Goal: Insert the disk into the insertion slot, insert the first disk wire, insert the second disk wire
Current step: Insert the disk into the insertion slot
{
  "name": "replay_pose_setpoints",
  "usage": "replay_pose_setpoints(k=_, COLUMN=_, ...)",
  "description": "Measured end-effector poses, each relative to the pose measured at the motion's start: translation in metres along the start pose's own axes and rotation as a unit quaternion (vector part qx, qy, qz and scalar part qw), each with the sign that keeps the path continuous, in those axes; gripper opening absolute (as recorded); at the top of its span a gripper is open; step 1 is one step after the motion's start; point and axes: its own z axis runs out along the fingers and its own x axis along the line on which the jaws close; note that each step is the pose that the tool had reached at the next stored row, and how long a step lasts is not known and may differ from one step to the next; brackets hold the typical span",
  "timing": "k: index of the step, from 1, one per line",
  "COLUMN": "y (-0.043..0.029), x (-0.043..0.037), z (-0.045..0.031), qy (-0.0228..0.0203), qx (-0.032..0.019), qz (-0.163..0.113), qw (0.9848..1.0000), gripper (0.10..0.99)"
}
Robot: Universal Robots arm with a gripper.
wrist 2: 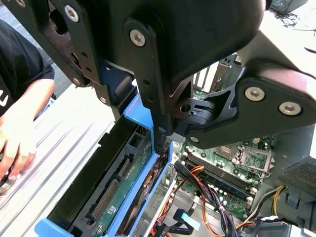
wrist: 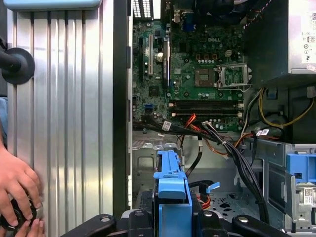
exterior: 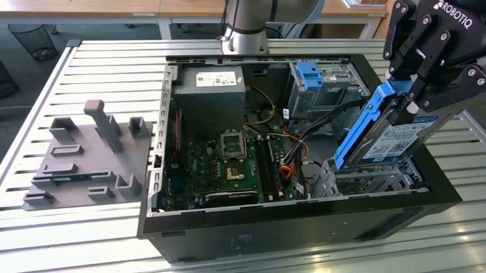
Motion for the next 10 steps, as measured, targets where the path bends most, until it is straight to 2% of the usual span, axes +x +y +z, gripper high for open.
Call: replay_pose_setpoints(k=10, y=0.0000, x=-0.0024, z=0.0086, qy=0.0001, qx=0.0000, qz=0.002, qw=1.0000, gripper=0.365)
